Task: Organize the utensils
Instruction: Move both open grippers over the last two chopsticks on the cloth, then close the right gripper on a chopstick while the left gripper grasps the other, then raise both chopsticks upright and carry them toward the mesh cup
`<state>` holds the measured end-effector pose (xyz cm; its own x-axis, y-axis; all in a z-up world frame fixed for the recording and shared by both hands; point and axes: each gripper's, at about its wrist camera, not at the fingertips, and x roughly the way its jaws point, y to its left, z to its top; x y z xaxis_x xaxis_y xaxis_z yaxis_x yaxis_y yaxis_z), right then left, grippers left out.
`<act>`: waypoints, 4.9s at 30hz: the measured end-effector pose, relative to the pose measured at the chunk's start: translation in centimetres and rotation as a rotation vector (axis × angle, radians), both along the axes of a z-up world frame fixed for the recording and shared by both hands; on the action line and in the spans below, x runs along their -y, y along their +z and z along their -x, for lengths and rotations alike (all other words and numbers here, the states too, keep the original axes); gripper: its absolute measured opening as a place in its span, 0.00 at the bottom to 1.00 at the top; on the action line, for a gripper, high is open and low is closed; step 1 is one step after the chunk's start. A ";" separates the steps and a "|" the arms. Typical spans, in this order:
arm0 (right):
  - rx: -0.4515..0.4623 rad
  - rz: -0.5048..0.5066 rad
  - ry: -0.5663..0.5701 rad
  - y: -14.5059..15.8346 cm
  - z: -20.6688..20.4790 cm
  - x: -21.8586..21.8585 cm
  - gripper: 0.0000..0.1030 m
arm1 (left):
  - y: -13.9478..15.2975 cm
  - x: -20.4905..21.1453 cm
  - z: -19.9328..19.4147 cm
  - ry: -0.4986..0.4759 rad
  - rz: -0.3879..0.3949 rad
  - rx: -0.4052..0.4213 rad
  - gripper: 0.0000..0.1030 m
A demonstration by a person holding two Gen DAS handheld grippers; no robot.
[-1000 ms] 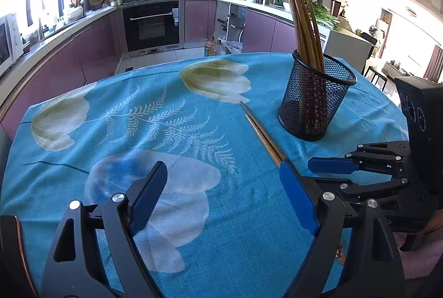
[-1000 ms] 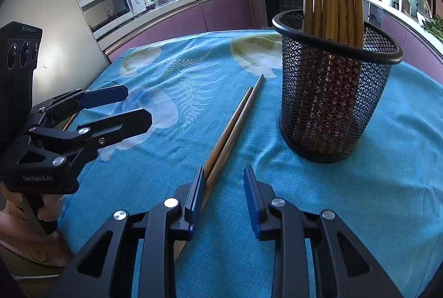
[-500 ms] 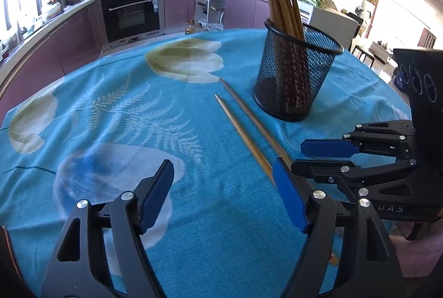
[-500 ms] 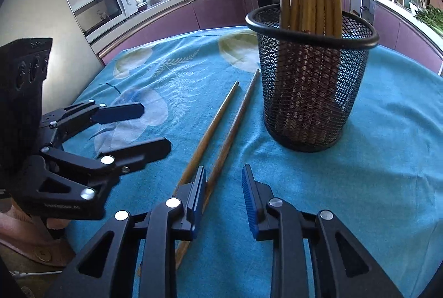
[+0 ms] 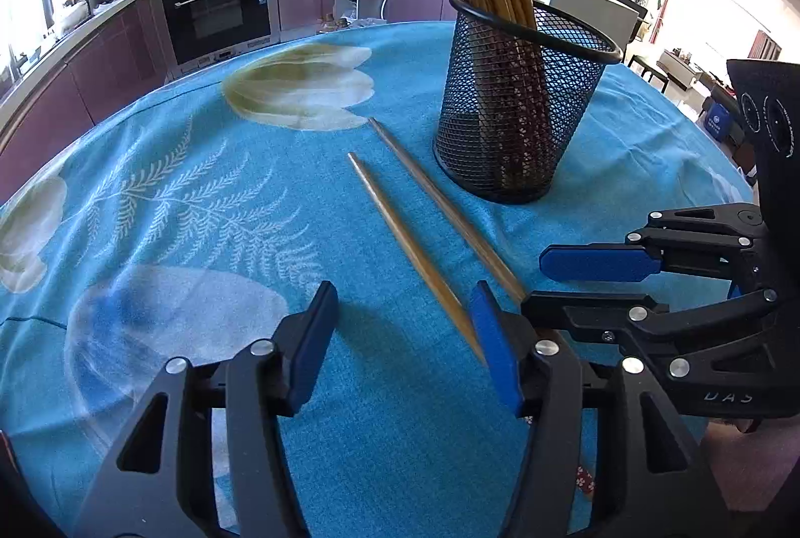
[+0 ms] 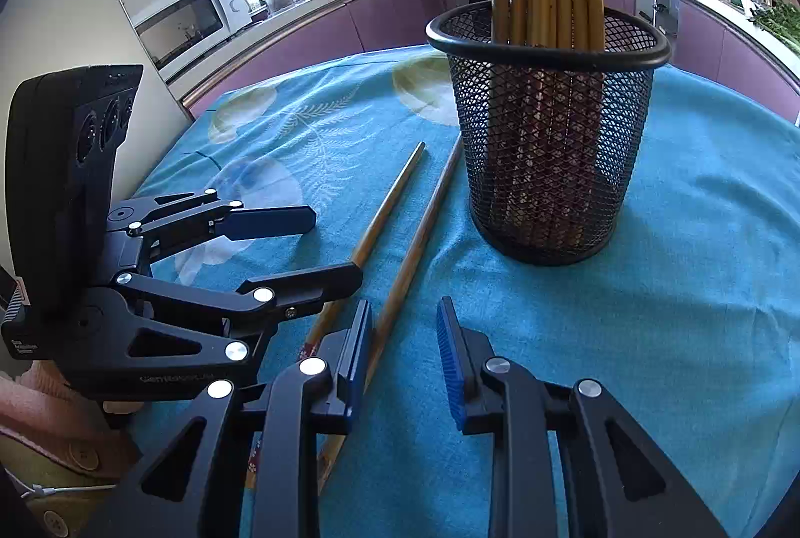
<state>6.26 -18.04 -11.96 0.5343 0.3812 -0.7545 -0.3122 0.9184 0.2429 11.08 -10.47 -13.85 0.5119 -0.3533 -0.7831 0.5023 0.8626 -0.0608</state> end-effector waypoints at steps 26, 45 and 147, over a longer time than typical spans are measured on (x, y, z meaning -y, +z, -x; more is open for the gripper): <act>-0.020 -0.023 -0.023 -0.1 -0.3 0.0 0.07 | 0.2 -1.1 0.4 0.010 0.012 -0.018 0.13; 0.045 0.087 -0.045 -0.2 -2.4 -2.1 0.17 | 0.0 -0.8 -1.0 0.047 -0.017 0.002 0.28; 0.337 -0.177 -0.043 9.6 1.8 3.0 0.06 | 10.4 -2.5 2.8 0.007 0.192 0.191 0.07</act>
